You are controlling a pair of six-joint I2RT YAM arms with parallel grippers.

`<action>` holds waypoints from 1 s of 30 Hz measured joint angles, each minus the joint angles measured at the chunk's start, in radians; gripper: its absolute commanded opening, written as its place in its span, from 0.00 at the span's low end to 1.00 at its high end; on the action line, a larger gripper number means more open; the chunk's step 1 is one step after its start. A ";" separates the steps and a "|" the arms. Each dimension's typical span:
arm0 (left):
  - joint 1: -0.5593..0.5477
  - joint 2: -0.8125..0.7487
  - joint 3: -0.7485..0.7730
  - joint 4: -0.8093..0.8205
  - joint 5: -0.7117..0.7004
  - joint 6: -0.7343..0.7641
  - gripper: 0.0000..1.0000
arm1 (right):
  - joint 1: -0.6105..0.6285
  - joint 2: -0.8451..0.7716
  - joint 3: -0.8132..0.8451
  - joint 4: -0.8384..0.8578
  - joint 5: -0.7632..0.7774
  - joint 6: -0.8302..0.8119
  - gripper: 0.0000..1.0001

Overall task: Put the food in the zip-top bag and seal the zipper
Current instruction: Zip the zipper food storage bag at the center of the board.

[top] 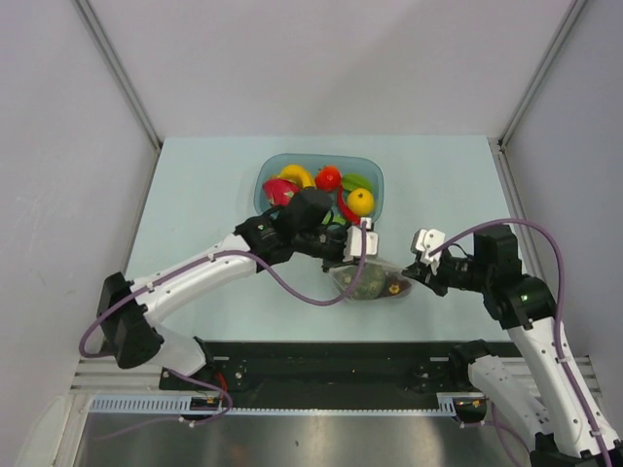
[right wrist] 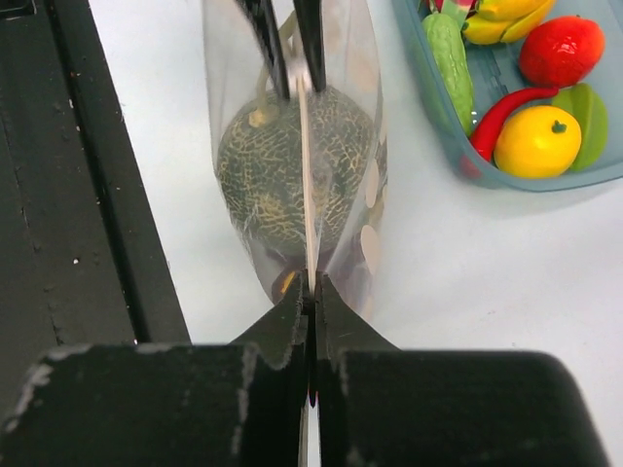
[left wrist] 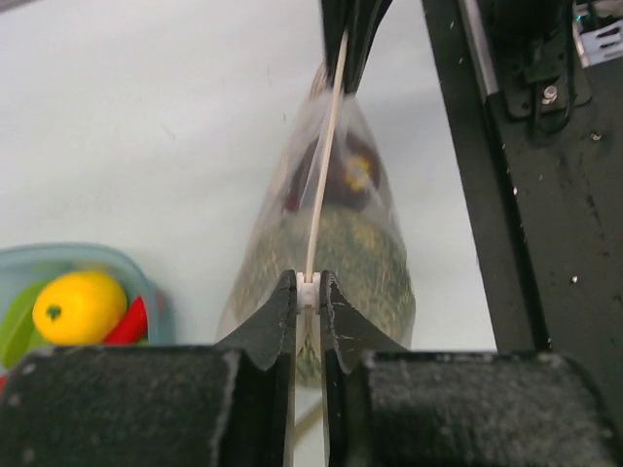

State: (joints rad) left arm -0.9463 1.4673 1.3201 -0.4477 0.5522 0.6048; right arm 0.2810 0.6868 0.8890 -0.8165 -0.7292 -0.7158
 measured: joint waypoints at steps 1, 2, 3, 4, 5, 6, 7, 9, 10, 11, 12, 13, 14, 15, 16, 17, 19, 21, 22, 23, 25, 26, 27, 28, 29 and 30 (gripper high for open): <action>0.014 -0.020 -0.020 -0.001 -0.003 0.003 0.10 | -0.003 -0.003 -0.002 0.000 0.000 0.002 0.00; 0.028 -0.038 -0.039 -0.004 -0.007 0.006 0.10 | -0.006 -0.013 -0.008 0.001 0.001 0.007 0.00; 0.040 -0.055 -0.056 -0.005 -0.012 0.010 0.10 | -0.009 -0.018 -0.011 0.000 0.002 0.010 0.00; 0.049 -0.072 -0.073 -0.007 -0.018 0.017 0.10 | -0.013 -0.023 -0.013 0.002 0.003 0.010 0.00; 0.058 -0.090 -0.091 -0.010 -0.024 0.025 0.10 | -0.018 -0.027 -0.016 0.002 0.003 0.012 0.00; 0.064 -0.107 -0.107 -0.010 -0.029 0.033 0.10 | -0.023 -0.032 -0.017 0.001 0.004 0.013 0.00; 0.074 -0.130 -0.132 -0.014 -0.036 0.045 0.10 | -0.029 -0.037 -0.017 -0.001 0.005 0.013 0.00; 0.095 -0.178 -0.173 -0.029 -0.054 0.070 0.10 | -0.040 -0.048 -0.018 -0.008 0.006 0.011 0.00; 0.108 -0.203 -0.194 -0.037 -0.061 0.081 0.10 | -0.045 -0.052 -0.018 -0.012 0.006 0.009 0.00; 0.123 -0.227 -0.212 -0.047 -0.070 0.094 0.10 | -0.050 -0.057 -0.018 -0.020 0.006 0.008 0.00; 0.135 -0.245 -0.224 -0.060 -0.078 0.104 0.10 | -0.053 -0.060 -0.018 -0.024 0.006 0.008 0.00; 0.152 -0.263 -0.233 -0.076 -0.084 0.113 0.10 | -0.056 -0.060 -0.018 -0.028 0.006 0.008 0.00; 0.170 -0.277 -0.238 -0.093 -0.091 0.122 0.10 | -0.060 -0.060 -0.018 -0.032 0.006 0.008 0.00; 0.188 -0.289 -0.241 -0.108 -0.099 0.130 0.10 | -0.063 -0.060 -0.018 -0.035 0.006 0.007 0.00; 0.207 -0.300 -0.241 -0.125 -0.102 0.134 0.10 | -0.066 -0.060 -0.018 -0.038 0.006 0.006 0.00; 0.227 -0.304 -0.241 -0.128 -0.098 0.135 0.10 | -0.067 -0.058 -0.018 -0.037 0.001 0.006 0.00; 0.246 -0.314 -0.241 -0.131 -0.084 0.137 0.08 | -0.066 -0.045 -0.018 -0.027 -0.014 0.007 0.00; 0.254 -0.325 -0.241 -0.143 -0.075 0.137 0.06 | -0.066 -0.024 -0.015 -0.014 -0.022 0.010 0.00; 0.257 -0.332 -0.241 -0.150 -0.071 0.136 0.06 | -0.066 -0.008 -0.010 -0.007 -0.027 0.012 0.00; 0.261 -0.337 -0.240 -0.158 -0.068 0.135 0.05 | -0.064 0.012 -0.001 -0.001 -0.029 0.016 0.00; 0.269 -0.348 -0.226 -0.199 -0.066 0.129 0.04 | -0.048 0.061 0.045 -0.002 -0.030 0.022 0.00; 0.274 -0.352 -0.217 -0.219 -0.066 0.128 0.03 | -0.036 0.092 0.074 -0.004 -0.030 0.024 0.00; 0.278 -0.357 -0.200 -0.248 -0.067 0.126 0.02 | -0.021 0.119 0.103 -0.008 -0.029 0.026 0.00; 0.282 -0.364 -0.183 -0.275 -0.069 0.124 0.01 | -0.009 0.136 0.126 -0.010 -0.027 0.032 0.00; 0.286 -0.378 -0.167 -0.299 -0.071 0.119 0.00 | 0.002 0.144 0.144 -0.011 -0.027 0.040 0.00; 0.287 -0.394 -0.156 -0.317 -0.074 0.114 0.00 | 0.014 0.146 0.159 -0.014 -0.027 0.050 0.00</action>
State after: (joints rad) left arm -0.6594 1.0737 1.1641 -0.7647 0.4786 0.7185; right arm 0.2947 0.8330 1.0477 -0.8307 -0.7567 -0.6659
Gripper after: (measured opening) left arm 0.113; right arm 0.012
